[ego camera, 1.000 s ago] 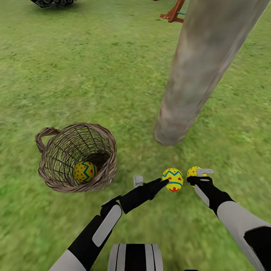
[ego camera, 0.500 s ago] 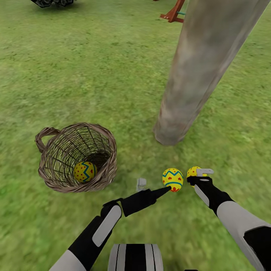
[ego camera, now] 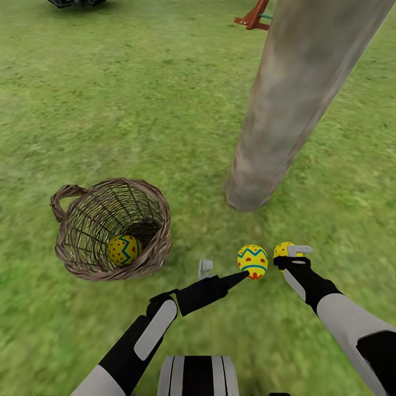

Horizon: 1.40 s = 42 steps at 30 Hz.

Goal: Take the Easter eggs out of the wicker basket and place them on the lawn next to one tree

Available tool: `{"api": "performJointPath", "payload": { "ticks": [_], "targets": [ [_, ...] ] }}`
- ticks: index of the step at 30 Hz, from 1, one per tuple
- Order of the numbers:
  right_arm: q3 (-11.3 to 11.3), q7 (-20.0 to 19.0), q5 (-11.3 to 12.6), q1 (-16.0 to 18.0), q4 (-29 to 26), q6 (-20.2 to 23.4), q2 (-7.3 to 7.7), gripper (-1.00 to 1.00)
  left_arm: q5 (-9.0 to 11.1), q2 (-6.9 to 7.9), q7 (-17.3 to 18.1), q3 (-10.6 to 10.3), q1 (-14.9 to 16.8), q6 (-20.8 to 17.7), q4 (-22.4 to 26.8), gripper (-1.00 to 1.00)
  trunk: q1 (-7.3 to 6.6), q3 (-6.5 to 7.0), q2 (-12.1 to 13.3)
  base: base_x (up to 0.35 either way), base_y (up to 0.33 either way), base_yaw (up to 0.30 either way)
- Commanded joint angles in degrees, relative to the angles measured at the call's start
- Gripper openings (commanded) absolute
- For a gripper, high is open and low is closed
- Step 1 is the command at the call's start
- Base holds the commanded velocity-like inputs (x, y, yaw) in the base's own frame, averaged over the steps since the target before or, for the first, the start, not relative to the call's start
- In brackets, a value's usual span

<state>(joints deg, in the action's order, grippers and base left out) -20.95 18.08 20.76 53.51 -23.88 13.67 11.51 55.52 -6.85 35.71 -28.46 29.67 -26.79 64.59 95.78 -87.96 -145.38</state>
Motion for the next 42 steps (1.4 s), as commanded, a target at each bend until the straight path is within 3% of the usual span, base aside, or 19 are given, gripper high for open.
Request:
{"api": "performJointPath", "payload": {
  "ticks": [1,5,6,12,22,30,36,40,42],
  "targets": [
    [-0.53,-4.82,1.63,-0.08,3.96,0.13,0.10,-1.00,0.57,-0.01,-0.01,-0.02,0.04,-0.47,-0.05,1.00,0.02,-0.05,0.00,0.000,0.000,0.000],
    [-0.59,-4.88,1.61,-0.08,3.62,0.06,0.10,-1.00,0.64,-0.01,0.06,-0.02,0.04,-0.46,-0.21,1.00,0.02,-0.05,0.00,0.000,0.000,0.000],
    [-0.59,-4.89,1.58,-0.08,3.59,0.09,0.10,1.00,0.64,-0.01,0.06,-0.02,0.04,-0.45,-0.28,1.00,0.02,-0.05,0.00,0.000,0.000,0.000],
    [-0.59,-4.99,1.65,-0.08,3.42,0.13,0.10,1.00,0.68,0.01,0.06,0.03,0.04,-0.45,-0.34,1.00,0.02,-0.05,0.00,0.000,0.000,0.000],
    [-0.34,-5.41,1.65,-0.08,3.04,0.13,0.27,1.00,0.64,-0.10,0.06,-0.02,0.04,-0.54,-0.26,1.00,-0.24,2.17,0.13,0.000,0.000,0.000],
    [-0.24,-5.16,2.01,-0.25,-2.12,0.58,0.27,1.00,0.60,-0.14,0.00,-0.04,0.04,-0.54,-0.32,1.00,-0.45,3.94,0.24,0.000,0.000,0.000],
    [-0.01,-5.16,2.26,-0.69,-12.12,12.87,0.52,1.00,0.61,-0.14,-0.11,-0.10,0.04,-0.68,0.40,1.00,-0.60,5.27,0.32,0.000,0.000,0.000],
    [0.19,-5.16,2.45,-0.76,-18.32,24.86,1.12,1.00,0.64,-0.08,-0.20,0.06,0.04,-1.25,0.60,1.00,-0.70,6.16,0.37,0.000,0.000,0.000],
    [0.27,-5.34,2.51,-0.78,-20.55,28.83,1.42,1.00,0.64,0.06,-0.17,0.33,0.05,-1.55,0.63,1.00,-0.76,6.60,0.40,0.000,0.000,0.000]
  ]
}}
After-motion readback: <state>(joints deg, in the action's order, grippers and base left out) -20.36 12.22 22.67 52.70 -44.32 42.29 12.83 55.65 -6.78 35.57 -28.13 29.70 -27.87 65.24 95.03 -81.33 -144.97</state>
